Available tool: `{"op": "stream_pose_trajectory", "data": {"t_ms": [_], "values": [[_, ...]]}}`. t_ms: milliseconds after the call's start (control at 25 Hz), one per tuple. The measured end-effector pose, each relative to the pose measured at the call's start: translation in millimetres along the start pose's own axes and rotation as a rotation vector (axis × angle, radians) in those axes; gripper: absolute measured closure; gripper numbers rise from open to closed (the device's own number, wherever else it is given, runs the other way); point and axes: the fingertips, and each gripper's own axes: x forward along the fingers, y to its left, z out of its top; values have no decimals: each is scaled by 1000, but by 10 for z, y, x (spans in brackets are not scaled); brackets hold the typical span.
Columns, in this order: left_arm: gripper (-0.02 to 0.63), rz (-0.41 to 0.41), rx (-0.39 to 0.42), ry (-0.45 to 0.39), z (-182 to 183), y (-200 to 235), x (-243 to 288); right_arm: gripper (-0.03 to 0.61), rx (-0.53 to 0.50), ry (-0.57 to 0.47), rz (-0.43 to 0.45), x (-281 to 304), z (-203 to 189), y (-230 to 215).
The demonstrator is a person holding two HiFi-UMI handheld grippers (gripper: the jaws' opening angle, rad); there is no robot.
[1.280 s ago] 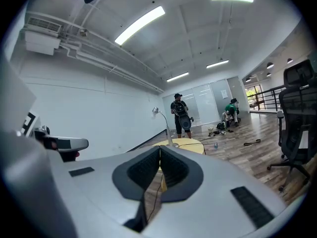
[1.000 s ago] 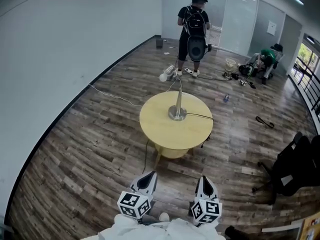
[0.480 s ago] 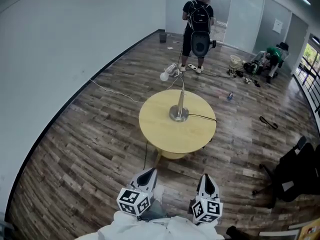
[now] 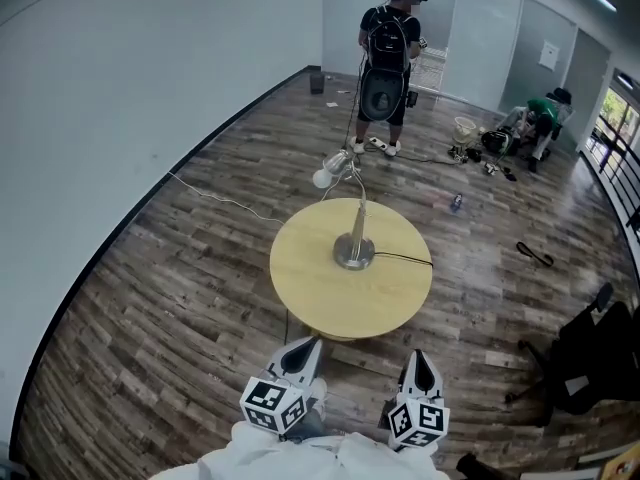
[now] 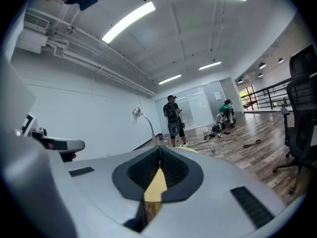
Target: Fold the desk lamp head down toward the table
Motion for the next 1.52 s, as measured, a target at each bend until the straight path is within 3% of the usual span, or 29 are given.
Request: {"op": "stream_pose_trajectory", "data": {"t_ms": [680, 1080, 1280, 1520], "values": [[612, -37, 10, 15, 499, 1192, 1369, 568, -10, 2, -1, 1879, 184, 277], [612, -55, 6, 43, 546, 1340, 1930, 568, -14, 52, -13, 2326, 149, 131], [612, -39, -1, 55, 562, 1361, 2052, 566, -75, 94, 52, 2612, 62, 166], [612, -51, 28, 86, 541, 1370, 2215, 541, -199, 218, 253, 3422, -444, 336]]}}
